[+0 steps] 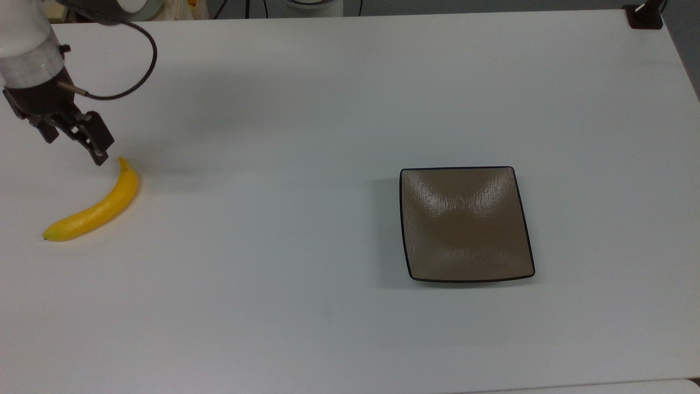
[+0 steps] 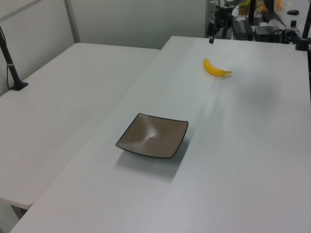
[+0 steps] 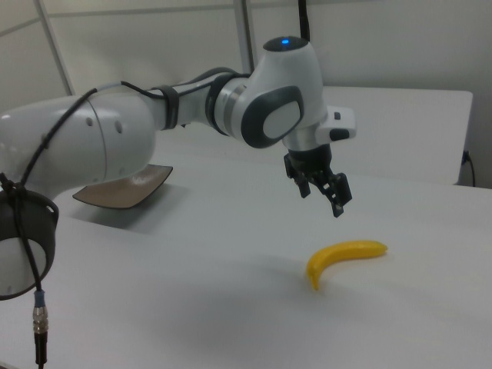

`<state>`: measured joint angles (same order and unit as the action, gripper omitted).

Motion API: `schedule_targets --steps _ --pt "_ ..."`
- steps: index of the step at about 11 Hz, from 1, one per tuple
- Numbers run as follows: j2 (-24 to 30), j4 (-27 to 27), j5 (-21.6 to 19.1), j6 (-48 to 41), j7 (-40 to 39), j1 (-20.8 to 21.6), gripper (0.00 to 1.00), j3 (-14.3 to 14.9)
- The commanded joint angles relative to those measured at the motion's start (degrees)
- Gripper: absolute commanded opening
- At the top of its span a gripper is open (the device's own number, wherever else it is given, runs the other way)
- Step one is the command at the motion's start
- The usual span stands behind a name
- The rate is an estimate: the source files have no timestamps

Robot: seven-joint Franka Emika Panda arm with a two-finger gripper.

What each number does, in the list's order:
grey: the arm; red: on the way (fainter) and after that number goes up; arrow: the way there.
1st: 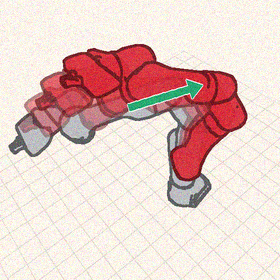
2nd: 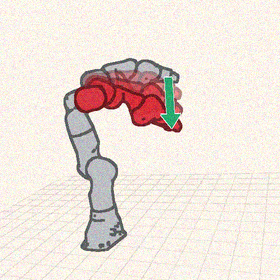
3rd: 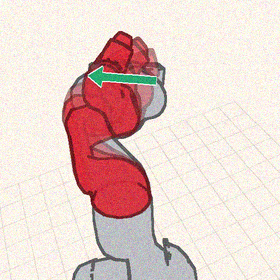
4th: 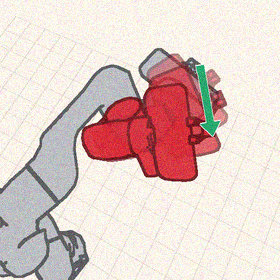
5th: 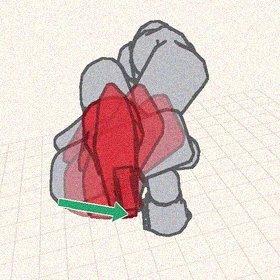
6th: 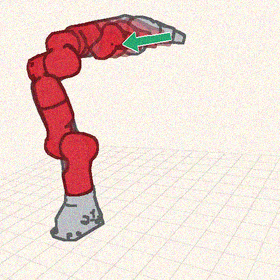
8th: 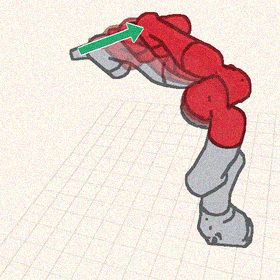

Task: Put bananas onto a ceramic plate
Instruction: 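Move the open gripper over the yellow banana and lower it, then close the gripper on the middle of the yellow banana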

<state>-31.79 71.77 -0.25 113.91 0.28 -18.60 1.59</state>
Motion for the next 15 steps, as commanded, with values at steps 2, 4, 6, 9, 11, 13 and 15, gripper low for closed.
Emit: schedule_targets --steps 2,4,6,9,11,13,15 --pt "-6.3 -1.8 -0.1 5.2 2.6 0.1 1.00 0.3" --pt "-8.6 -1.7 0.0 7.5 3.7 0.2 1.00 0.3" --pt "-10.1 -1.0 0.0 10.4 3.9 0.2 1.00 0.3" --pt "-12.2 -0.8 0.1 12.4 4.9 0.1 1.00 0.3" --pt "-12.8 -0.1 0.1 13.8 5.0 0.1 1.00 0.3" --pt "-12.8 -0.1 0.1 13.7 4.9 0.1 0.84 0.3" --pt "-12.7 -0.1 0.0 13.6 5.0 0.1 0.65 0.3"
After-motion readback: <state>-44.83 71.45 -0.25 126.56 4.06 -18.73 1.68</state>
